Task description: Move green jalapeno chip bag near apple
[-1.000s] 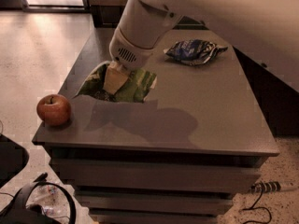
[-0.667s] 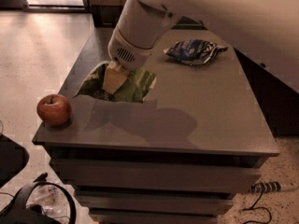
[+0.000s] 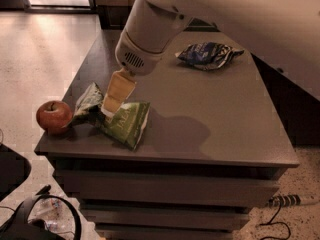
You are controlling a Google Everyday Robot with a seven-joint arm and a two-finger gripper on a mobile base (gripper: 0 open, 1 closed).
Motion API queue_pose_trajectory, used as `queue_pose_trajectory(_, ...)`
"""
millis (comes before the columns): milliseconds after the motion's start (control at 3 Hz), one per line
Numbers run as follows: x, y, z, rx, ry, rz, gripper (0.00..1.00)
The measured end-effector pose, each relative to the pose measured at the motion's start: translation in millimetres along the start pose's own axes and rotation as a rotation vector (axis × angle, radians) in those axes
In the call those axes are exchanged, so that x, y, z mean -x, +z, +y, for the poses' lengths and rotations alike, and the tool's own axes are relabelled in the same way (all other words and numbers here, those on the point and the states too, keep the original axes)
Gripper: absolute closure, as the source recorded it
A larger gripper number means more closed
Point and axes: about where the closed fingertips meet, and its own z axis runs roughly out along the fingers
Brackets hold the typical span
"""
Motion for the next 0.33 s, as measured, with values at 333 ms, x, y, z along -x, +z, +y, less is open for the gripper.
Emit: queue_pose_trajectory(333, 0.0, 0.0, 0.0, 0.000, 0.000, 0.000, 0.00)
